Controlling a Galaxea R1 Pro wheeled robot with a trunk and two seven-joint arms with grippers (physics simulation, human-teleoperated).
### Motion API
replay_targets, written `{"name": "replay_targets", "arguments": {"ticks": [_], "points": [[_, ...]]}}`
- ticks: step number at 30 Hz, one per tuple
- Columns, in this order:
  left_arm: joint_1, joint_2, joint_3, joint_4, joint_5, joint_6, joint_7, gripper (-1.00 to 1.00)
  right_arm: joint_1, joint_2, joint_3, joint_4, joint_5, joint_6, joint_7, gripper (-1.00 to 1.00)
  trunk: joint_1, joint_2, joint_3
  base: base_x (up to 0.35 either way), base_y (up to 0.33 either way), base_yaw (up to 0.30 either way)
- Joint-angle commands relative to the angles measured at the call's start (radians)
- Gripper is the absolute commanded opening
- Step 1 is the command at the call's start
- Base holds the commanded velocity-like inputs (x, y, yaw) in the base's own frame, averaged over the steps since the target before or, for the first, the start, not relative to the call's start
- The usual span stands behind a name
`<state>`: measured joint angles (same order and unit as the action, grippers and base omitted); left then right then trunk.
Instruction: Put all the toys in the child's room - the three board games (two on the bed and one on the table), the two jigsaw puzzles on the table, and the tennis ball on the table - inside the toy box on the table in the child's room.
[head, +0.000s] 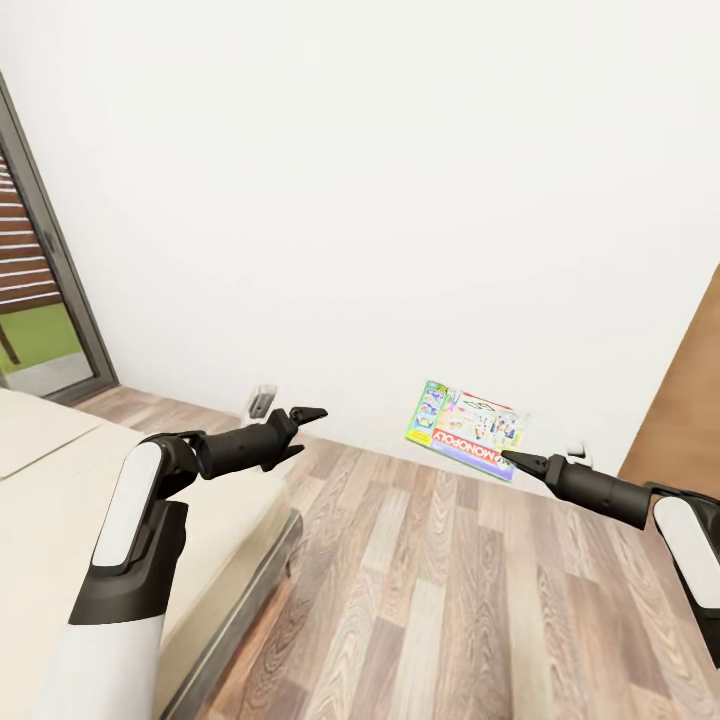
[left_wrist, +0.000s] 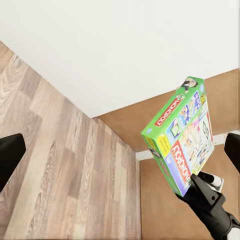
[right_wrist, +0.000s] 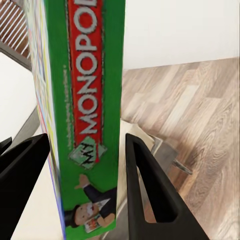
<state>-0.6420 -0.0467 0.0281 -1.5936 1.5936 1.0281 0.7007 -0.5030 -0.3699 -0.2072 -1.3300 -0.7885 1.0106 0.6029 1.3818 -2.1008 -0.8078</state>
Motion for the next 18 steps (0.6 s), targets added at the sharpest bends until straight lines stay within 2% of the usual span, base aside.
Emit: {"name": "replay_targets", "arguments": {"ticks": [1, 18], "points": [[-0.001, -0.001, 0.002, -0.001, 0.01, 0.004, 0.01, 1.0, -0.001, 0.0, -0.001, 0.0, -0.002, 0.006, 0.006, -1.0, -0.004, 0.007, 0.002, 0.0, 0.0, -0.287], [-0.001, -0.001, 0.001, 0.0, 0.012, 0.004, 0.008, 1.0, -0.001, 0.0, -0.001, -0.001, -0.002, 0.006, 0.006, -1.0, -0.069, 0.126, 0.055, 0.0, 0.0, -0.287]]}}
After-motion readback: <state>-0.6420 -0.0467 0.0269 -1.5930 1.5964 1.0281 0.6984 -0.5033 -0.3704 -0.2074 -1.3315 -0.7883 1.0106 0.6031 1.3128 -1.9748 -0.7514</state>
